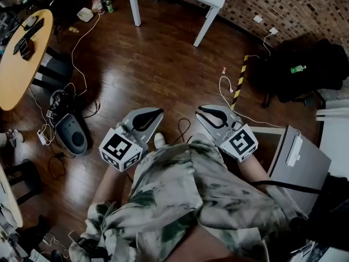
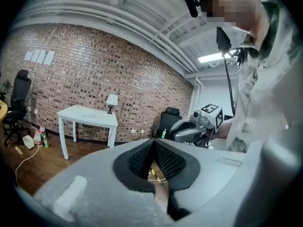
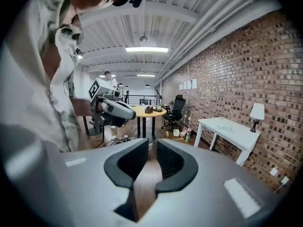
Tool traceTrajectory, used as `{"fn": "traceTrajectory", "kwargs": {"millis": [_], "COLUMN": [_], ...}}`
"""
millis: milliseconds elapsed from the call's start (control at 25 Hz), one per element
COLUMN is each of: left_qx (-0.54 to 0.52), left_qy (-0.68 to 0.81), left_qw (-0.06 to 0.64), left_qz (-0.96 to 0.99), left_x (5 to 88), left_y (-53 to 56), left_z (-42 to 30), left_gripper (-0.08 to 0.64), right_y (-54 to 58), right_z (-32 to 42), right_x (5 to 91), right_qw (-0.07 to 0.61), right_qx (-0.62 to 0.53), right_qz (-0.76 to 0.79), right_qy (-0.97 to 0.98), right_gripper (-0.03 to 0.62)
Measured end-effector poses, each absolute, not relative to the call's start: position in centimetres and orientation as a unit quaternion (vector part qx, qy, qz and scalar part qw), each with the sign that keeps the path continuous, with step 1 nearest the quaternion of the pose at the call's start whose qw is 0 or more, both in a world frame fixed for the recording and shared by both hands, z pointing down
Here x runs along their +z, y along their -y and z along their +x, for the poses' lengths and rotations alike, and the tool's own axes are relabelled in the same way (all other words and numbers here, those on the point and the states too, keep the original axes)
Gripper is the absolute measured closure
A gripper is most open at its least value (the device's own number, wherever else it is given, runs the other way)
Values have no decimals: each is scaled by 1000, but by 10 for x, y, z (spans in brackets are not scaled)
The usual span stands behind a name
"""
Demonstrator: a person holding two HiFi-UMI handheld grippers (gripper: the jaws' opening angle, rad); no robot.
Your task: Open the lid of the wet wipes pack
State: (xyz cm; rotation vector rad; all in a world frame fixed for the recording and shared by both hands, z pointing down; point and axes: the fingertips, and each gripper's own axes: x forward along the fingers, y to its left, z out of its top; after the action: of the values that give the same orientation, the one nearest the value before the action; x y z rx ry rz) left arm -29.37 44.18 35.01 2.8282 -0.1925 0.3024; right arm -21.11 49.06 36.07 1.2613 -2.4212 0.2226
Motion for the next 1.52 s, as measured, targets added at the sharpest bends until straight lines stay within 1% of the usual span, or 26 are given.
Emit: {"fn": "traceTrajectory", "kwargs": {"millis": [160, 520, 760, 1080, 1520], "left_qx": [111, 109, 112, 128, 138], "left_qy": [58, 31, 28, 24, 15], "left_qw": [137, 133, 128, 126, 119], "left_qz": [983, 985, 985, 983, 983], "left_x": [348, 330, 318, 311, 311], "left_y": [-464, -533, -583, -644, -673], "left_z": [-281, -231, -205, -180, -166], "left_gripper": [557, 557, 557, 557, 557], "right_y": [-519, -594, -636, -689, -717], "right_z": [-204, -166, -145, -124, -115], "right_x": [353, 344, 345, 348, 345], "right_qw": [186, 173, 157, 147, 145], "right_qx": [83, 95, 76, 71, 64], "right_qz": [463, 483, 477, 477, 485], "right_qy": [863, 853, 861, 863, 860], "right_gripper": [534, 535, 537, 537, 537]}}
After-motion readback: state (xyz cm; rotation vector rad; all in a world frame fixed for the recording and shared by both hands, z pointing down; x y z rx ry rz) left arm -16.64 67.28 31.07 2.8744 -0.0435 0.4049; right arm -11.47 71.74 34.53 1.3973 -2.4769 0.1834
